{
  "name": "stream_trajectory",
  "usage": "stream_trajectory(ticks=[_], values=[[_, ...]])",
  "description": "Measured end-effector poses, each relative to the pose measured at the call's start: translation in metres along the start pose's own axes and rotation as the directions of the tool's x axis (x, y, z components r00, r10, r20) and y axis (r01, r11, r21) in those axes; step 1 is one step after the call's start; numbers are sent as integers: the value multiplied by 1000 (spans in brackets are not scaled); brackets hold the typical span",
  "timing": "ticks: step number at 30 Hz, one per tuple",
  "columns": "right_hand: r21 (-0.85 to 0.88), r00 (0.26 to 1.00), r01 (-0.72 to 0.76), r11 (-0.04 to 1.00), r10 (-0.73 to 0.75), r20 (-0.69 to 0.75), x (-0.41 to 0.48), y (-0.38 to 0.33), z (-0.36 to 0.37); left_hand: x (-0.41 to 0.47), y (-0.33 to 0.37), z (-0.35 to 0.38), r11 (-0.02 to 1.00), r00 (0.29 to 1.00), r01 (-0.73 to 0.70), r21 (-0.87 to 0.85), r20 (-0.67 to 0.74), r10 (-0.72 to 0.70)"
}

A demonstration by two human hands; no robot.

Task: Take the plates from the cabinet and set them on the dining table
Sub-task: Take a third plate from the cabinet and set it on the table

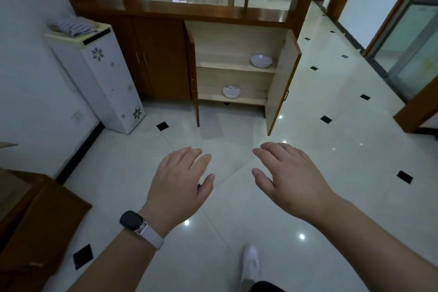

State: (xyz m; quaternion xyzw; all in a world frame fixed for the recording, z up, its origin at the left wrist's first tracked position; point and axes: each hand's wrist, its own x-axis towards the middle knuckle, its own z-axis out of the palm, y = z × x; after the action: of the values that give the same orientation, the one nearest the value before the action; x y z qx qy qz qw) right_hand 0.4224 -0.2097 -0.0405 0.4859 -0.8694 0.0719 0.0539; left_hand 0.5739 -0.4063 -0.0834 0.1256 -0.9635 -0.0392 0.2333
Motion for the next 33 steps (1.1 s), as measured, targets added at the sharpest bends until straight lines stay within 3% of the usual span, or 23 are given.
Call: stream_trajectory(ticks=[8, 16, 23, 33], values=[[53, 998, 10, 999, -14, 63, 90, 29, 34, 77, -41, 38, 998, 996, -29, 58, 82, 24], [93, 996, -27, 995, 19, 85, 207, 114, 50, 211, -61, 95, 997, 985, -32, 74, 172, 18], [63, 996, -56, 996, 52, 72, 285, 194, 52, 318, -63, 138, 995, 984, -66, 77, 168, 52], [50, 993, -93, 994, 89, 79, 367, 238, 62, 406, -102, 176, 990, 979, -106, 92, 183, 88]])
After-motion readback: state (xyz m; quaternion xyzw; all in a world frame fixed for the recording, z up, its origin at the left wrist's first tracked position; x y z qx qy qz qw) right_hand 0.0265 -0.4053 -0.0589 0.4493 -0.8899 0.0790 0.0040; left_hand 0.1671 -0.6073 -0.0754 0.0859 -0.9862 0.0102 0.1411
